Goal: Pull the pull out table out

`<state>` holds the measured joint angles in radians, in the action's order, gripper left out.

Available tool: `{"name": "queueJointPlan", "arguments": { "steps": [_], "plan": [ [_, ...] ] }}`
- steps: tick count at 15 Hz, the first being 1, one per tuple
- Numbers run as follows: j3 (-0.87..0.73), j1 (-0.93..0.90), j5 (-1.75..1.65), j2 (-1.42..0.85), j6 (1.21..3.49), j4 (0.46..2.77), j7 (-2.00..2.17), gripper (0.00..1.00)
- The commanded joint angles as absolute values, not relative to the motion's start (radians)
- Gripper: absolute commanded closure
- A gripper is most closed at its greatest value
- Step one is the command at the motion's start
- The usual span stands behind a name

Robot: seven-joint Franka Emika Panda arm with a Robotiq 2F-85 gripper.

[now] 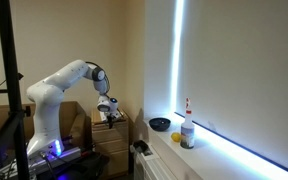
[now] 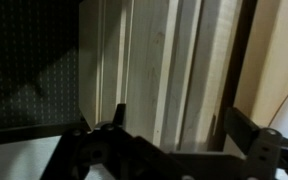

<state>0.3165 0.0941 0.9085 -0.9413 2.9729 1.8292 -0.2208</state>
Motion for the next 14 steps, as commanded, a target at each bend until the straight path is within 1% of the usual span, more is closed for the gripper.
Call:
{"name": "queueJointPlan", "arguments": {
  "steps": [1, 2, 3, 5, 8, 10, 12, 14],
  "plan": [
    [0.264, 0.049, 0.891, -0.993, 2.952, 1.798, -0.164, 0.0],
    [0.299, 0.074, 0.91, -1.018, 2.975, 1.785, -0.203, 0.0],
    [0.293, 0.074, 0.909, -0.965, 2.975, 1.823, -0.2, 0.0],
    [0.293, 0.075, 0.909, -0.966, 2.973, 1.823, -0.2, 0.0],
    [0.391, 0.153, 0.96, -0.985, 3.013, 1.803, -0.277, 0.0],
    [0.402, 0.158, 0.952, -0.991, 3.005, 1.798, -0.274, 0.0],
    [0.37, 0.134, 0.93, -0.976, 2.989, 1.813, -0.236, 0.0],
    [0.373, 0.136, 0.93, -0.979, 2.988, 1.813, -0.236, 0.0]
  ]
}}
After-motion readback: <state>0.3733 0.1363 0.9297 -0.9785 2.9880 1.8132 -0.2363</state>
